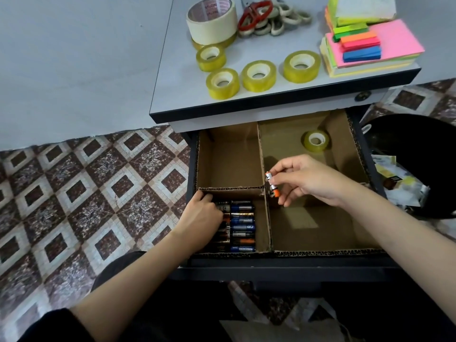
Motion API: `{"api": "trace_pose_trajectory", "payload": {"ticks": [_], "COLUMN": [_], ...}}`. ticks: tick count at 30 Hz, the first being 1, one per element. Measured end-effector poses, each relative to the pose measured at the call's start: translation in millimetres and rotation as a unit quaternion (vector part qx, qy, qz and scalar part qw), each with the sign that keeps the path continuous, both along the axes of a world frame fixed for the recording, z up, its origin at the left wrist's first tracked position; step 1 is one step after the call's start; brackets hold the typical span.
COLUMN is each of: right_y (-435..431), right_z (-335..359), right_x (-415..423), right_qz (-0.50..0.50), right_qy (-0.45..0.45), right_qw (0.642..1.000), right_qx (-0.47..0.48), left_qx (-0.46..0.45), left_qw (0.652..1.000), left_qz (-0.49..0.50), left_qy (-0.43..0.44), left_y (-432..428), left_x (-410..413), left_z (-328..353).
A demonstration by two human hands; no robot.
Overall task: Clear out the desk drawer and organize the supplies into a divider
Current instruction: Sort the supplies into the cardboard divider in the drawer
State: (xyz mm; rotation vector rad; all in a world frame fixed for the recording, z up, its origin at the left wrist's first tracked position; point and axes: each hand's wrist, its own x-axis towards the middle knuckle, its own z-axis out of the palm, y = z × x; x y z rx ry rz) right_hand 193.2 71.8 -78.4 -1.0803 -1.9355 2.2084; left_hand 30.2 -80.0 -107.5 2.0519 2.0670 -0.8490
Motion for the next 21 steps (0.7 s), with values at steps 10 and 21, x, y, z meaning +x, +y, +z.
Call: {"api": "trace_pose_trajectory", "payload": {"ticks": [10,21], "right_y": [2,-9], "right_z": [0,6], "right_x": [-4,-5], "right_qz": [-0.003,-0.010], "right_qy": [-0.014,-0.018], "right_qw": [1.000,0.999], "right_qx": [-0.020,-0.038], "left_qx": [0.421,0.464], "left_qw": [0.753,0.581], "left_qz": [0.226,0.376], "left_qy": [-0.452,-0.552], "left_y": [9,45], "left_x": [-41,-41], "left_z": [22,0]}}
